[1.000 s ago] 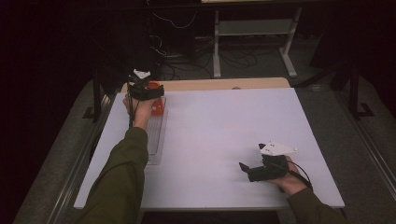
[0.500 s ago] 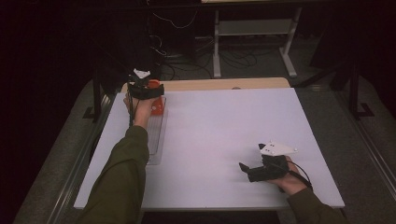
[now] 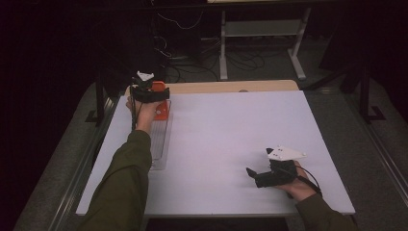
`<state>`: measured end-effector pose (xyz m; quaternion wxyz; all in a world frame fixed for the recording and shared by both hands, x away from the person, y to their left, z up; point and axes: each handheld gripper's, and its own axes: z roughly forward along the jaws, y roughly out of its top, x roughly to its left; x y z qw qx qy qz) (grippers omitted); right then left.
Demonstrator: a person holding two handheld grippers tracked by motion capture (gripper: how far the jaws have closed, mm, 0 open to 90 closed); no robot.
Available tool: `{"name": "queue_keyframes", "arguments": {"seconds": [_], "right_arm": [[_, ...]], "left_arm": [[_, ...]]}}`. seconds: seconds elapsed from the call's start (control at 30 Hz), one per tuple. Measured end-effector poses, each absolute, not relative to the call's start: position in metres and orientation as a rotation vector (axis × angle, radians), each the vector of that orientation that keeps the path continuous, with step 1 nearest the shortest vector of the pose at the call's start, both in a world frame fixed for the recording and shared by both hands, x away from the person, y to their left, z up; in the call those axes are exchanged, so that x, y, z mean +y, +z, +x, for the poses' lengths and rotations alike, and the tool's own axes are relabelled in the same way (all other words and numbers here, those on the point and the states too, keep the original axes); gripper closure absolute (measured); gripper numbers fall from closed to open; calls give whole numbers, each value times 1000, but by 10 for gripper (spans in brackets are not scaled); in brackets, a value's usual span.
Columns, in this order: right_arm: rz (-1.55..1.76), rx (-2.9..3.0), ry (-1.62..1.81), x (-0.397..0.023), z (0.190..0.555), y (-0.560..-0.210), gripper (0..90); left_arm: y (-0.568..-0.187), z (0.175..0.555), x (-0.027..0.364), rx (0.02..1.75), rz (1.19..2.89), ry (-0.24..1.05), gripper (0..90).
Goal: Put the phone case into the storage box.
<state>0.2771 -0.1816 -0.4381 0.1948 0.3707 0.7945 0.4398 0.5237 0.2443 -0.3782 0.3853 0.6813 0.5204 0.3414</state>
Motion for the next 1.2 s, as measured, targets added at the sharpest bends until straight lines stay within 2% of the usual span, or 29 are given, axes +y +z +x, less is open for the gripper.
{"name": "queue_keyframes", "arguments": {"seconds": [0.6, 0.77, 1.2], "right_arm": [[1032, 2221, 1233, -183, 279, -439, 0], [1045, 2228, 1244, -183, 278, -439, 0], [1035, 2230, 1251, -184, 275, -437, 0]], "left_arm": [[-361, 509, 253, 1282, 1742, 773, 0], [-358, 503, 251, 1260, 1805, 747, 0], [-351, 479, 257, 1195, 1835, 664, 0]]}}
